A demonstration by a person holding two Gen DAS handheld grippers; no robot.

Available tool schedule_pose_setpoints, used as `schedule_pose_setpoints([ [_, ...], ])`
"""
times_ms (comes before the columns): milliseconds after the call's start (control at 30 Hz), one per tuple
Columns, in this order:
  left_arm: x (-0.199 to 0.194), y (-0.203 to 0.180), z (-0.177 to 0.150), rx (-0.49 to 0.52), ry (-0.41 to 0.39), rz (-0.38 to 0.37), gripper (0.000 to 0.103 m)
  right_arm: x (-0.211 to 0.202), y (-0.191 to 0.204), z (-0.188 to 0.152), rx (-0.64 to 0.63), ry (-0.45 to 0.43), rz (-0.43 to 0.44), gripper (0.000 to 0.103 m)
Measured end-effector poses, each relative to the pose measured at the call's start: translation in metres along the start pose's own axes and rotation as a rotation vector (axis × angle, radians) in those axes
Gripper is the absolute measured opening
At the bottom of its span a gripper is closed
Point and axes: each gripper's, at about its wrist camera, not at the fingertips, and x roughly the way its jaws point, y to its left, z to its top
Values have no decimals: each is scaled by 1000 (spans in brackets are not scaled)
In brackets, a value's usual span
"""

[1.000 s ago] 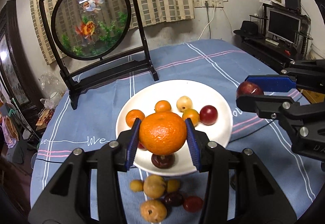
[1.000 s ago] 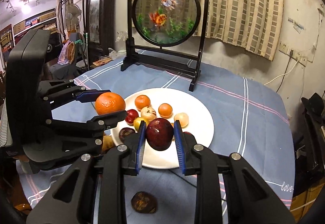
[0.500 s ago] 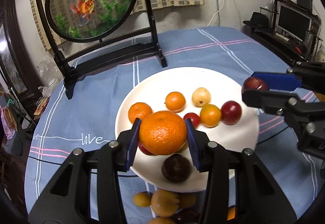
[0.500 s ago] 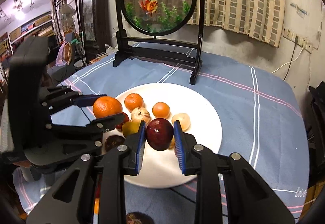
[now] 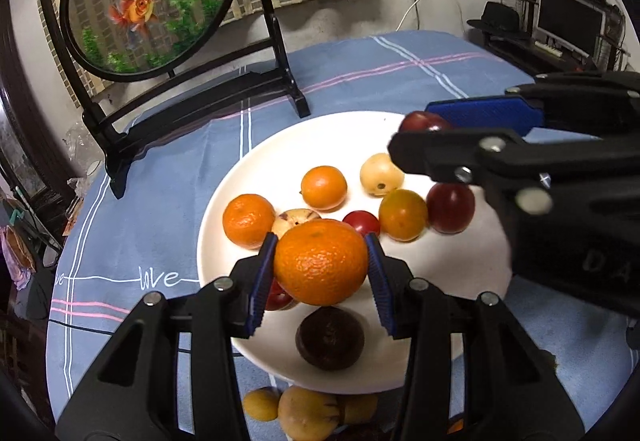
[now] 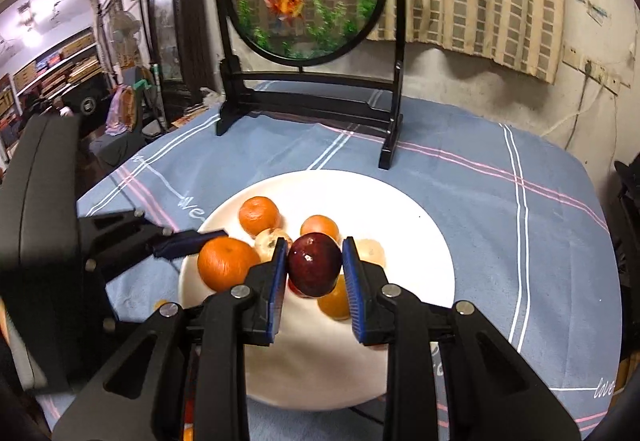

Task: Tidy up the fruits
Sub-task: 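Carry the tangerine and dark red plum onto the white plate and open both grippers, then move both open grippers back to the fruit pile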

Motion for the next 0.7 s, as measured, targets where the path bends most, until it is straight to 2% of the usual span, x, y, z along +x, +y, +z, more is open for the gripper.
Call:
schedule_pose_setpoints([
  [67, 5, -1, -1, -2, 10, 4, 46, 7, -4, 1, 21, 19, 10, 29],
  [100, 7, -1, -1, -1, 11, 7, 46, 11, -6, 2, 35, 27, 7, 33],
  [133, 7, -2, -1, 3, 1, 14, 51, 12, -9, 2, 47, 30, 4, 59],
  [167, 5, -1, -1, -2, -9, 15, 60, 12, -12, 2, 65, 29, 5, 66],
  [200, 3, 1, 0, -7, -16, 18, 61, 10, -15, 1, 84, 13, -6, 72],
  [300, -3, 5, -1, -5, -31, 26, 62, 0, -18, -2, 84, -27, -1, 72],
  [433, -21, 21, -5, -47, -51, 24, 62, -13, -21, -8, 79, -16, -20, 72],
  [600, -55, 45, -19, -100, -69, 24, 62, -48, -14, -24, 59, -26, -6, 72],
  [700, -78, 52, -37, -94, -76, 41, 62, -78, -6, -39, 52, -47, 11, 72],
])
